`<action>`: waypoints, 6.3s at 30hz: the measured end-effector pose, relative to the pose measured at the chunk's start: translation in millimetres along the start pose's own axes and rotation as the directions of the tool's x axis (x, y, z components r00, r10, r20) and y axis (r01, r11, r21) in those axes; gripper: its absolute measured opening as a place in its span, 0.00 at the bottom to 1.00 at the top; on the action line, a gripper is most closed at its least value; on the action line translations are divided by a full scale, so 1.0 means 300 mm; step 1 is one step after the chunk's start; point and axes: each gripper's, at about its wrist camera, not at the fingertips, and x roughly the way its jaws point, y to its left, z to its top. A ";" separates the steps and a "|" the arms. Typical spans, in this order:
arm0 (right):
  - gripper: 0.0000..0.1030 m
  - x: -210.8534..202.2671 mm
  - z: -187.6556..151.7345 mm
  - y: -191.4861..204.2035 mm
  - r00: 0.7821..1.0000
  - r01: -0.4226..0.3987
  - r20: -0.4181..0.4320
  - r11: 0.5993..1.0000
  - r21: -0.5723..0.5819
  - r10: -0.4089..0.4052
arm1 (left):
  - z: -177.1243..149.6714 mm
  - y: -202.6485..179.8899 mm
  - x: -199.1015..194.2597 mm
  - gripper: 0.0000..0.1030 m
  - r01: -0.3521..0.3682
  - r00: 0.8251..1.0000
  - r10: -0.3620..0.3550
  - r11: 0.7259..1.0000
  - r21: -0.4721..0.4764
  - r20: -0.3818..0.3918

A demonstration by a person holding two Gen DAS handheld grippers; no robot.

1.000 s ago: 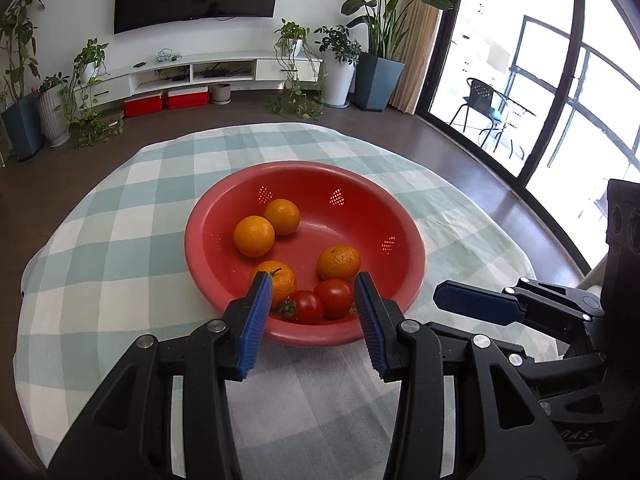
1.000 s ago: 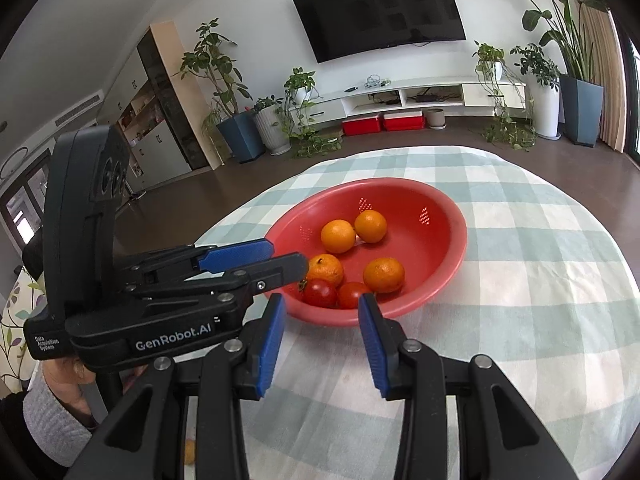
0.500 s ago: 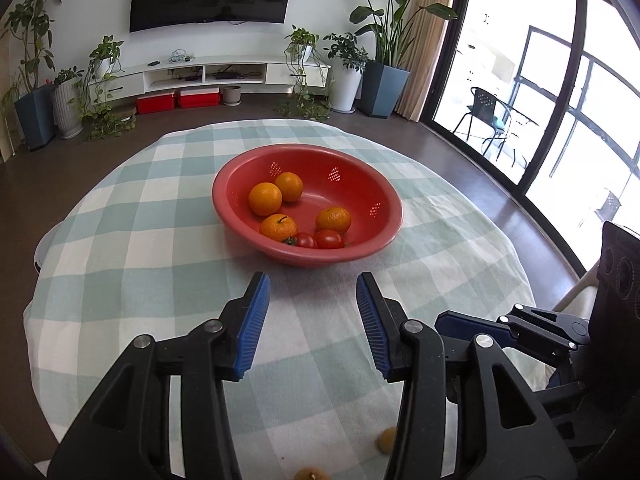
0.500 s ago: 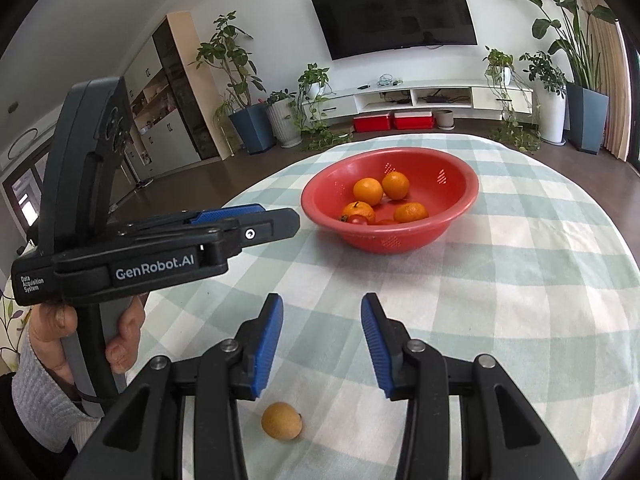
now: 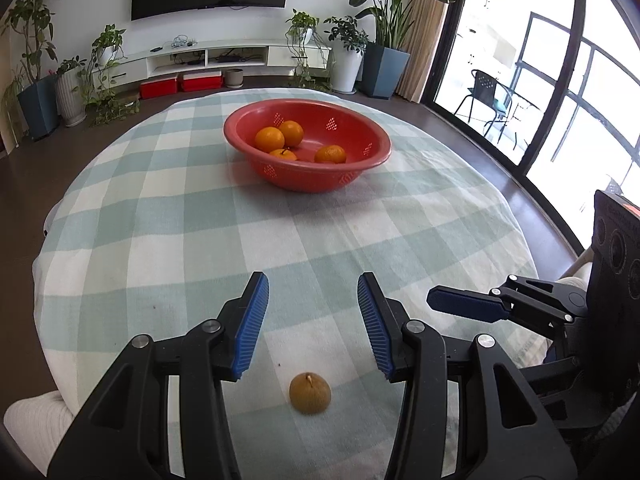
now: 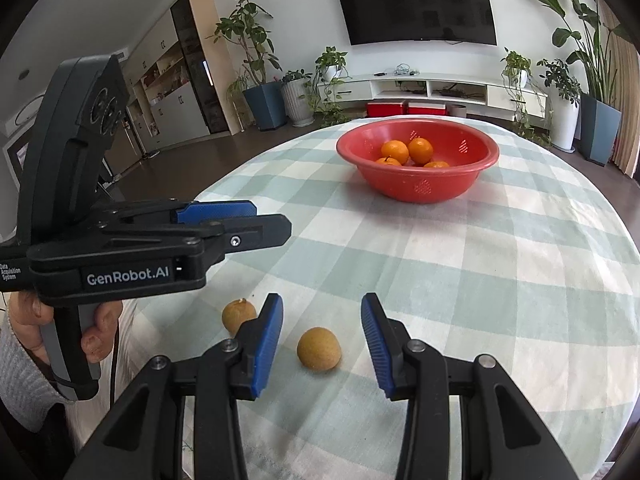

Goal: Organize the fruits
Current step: 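Move both open tools toward the two brown kiwis on the tablecloth, then close the left tool on one brown kiwi while the right tool closes on another, then lift both held kiwis and carry them over the red bowl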

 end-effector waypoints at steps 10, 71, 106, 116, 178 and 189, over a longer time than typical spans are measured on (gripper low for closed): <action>0.43 0.025 -0.036 0.040 0.999 -0.002 -0.050 0.999 -0.046 0.000 | -0.103 0.005 0.001 0.43 -0.006 0.998 0.006 1.000 0.002 -0.057; 0.28 0.055 -0.051 -0.017 0.994 -0.024 -0.107 0.998 0.058 0.030 | -0.185 0.004 0.076 0.23 0.018 0.994 -0.017 1.000 0.010 -0.106; 0.28 0.019 -0.022 -0.115 0.990 -0.120 -0.039 0.965 0.232 0.132 | -0.132 0.021 0.055 0.23 0.064 0.994 -0.066 0.997 -0.034 -0.088; 0.28 -0.006 -0.007 -0.143 0.990 -0.137 -0.007 0.953 0.270 0.144 | -0.098 0.013 0.056 0.23 0.069 0.995 -0.070 0.997 -0.022 -0.075; 0.28 0.063 0.350 -0.317 0.989 -0.136 0.095 0.946 0.294 0.112 | 0.305 0.024 0.162 0.23 0.104 0.995 -0.104 0.994 0.018 0.007; 0.28 0.147 0.424 -0.369 0.993 -0.108 0.084 0.952 0.286 0.087 | 0.403 0.035 0.252 0.23 0.101 0.995 -0.100 0.995 0.020 -0.011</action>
